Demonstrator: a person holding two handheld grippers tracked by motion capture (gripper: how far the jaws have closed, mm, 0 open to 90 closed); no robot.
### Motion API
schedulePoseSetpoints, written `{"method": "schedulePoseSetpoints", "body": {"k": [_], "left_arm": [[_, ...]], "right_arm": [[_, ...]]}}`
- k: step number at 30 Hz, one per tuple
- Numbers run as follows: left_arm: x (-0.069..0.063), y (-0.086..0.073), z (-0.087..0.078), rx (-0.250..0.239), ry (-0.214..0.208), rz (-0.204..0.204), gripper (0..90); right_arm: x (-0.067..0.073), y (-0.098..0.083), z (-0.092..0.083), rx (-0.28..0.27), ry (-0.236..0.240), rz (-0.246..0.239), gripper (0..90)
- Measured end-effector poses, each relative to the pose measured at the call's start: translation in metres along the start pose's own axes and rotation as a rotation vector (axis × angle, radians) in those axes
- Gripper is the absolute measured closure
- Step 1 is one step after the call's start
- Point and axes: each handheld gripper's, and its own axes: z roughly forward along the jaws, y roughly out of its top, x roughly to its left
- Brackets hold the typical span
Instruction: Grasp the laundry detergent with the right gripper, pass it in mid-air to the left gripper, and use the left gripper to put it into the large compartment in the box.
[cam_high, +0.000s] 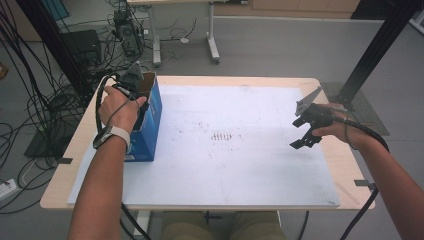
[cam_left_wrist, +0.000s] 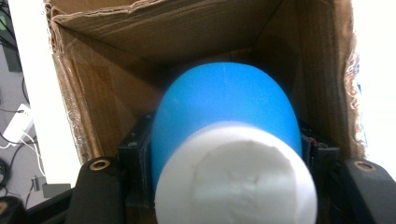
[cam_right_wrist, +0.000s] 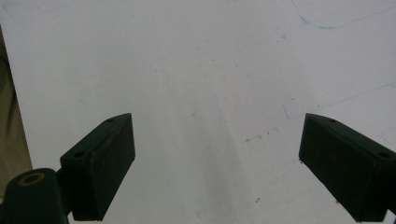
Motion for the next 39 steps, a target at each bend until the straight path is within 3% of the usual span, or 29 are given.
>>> {"method": "schedulePoseSetpoints", "body": {"k": [26, 34, 39], "left_arm": [[0.0014, -0.0001, 0.0007, -0.009, -0.004, 0.008, 36.7], [0.0037, -0.0009, 0.001, -0.021, -0.001, 0.017, 29.3], [0.007, -0.0022, 0.0, -0.029, -0.026, 0.024, 27.5]], "right_arm": [[0.0001, -0.0016, 0.0006, 0.007, 0.003, -0.001, 10.6], [0.0007, -0.0013, 0.0018, 0.013, 0.007, -0.004, 10.6], [0.001, -0.0004, 0.0027, 0.015, 0.009, -0.008, 10.6]]}}
